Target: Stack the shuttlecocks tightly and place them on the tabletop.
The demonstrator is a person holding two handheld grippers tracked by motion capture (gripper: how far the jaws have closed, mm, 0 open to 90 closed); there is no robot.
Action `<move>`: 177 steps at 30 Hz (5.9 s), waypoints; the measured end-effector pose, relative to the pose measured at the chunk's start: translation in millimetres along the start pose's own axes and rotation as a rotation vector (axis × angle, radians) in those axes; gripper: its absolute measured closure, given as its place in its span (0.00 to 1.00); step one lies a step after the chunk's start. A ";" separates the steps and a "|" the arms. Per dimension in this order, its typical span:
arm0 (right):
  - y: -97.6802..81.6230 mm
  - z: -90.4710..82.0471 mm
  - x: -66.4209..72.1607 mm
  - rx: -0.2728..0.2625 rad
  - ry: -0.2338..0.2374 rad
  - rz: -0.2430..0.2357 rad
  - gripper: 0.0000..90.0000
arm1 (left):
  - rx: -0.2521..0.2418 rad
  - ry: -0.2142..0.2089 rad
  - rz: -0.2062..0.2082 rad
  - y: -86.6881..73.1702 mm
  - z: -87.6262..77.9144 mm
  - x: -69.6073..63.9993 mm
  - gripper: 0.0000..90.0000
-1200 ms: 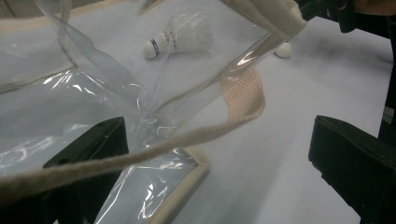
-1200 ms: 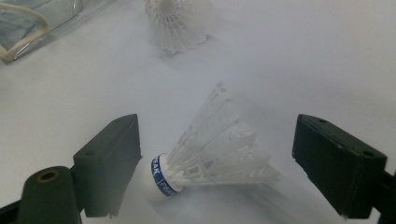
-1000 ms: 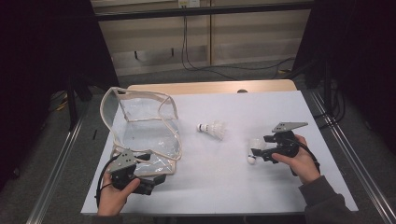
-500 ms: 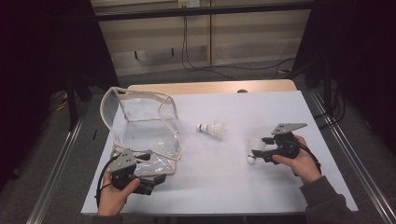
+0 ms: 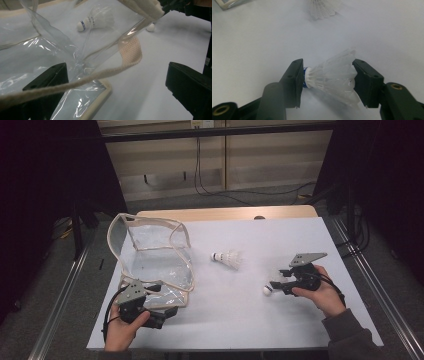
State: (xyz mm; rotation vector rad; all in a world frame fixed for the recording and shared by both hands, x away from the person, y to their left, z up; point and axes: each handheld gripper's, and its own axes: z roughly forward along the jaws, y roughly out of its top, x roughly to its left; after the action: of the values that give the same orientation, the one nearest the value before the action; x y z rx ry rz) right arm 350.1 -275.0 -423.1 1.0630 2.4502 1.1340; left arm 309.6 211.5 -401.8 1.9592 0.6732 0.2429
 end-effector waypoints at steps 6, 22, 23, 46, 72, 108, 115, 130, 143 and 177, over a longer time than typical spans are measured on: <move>0.4 -0.4 1.2 0.023 0.013 -0.033 0.68 | 0.000 0.001 0.002 0.1 0.1 0.1 0.05; 0.6 -3.9 0.9 0.002 0.084 0.001 0.85 | 0.004 0.001 0.004 0.5 0.0 -0.1 0.05; 0.8 -4.2 1.3 0.001 0.089 0.006 0.87 | 0.005 0.001 0.004 0.5 0.0 0.0 0.05; 23.0 14.8 -4.2 -0.136 -0.023 0.081 0.96 | -0.005 -0.002 -0.004 -0.4 1.1 0.2 0.05; 7.9 15.3 -4.9 -0.068 -0.028 0.087 0.86 | -0.003 -0.001 -0.002 -0.5 1.3 0.1 0.05; -15.1 13.5 2.9 -0.022 -0.034 0.087 0.69 | -0.001 0.005 -0.002 0.5 2.2 -0.5 0.05; -15.9 19.8 5.7 -0.016 -0.034 0.083 0.74 | -0.001 0.005 -0.001 0.5 2.1 -0.4 0.05; -11.4 24.4 3.7 -0.045 -0.032 0.113 0.98 | 0.003 0.005 -0.003 0.7 2.1 -0.2 0.05; -0.6 25.3 4.9 -0.076 -0.020 0.091 0.99 | -0.001 0.004 -0.002 0.6 2.1 -0.1 0.05; 12.0 24.9 0.1 -0.139 0.011 0.122 0.99 | -0.004 0.003 0.001 0.4 3.4 2.0 0.05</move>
State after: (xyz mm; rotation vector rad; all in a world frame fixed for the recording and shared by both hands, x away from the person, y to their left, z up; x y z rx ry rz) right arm 368.2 -255.7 -430.9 1.1787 2.3031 1.3296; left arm 312.9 209.9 -403.3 1.9555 0.6726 0.2480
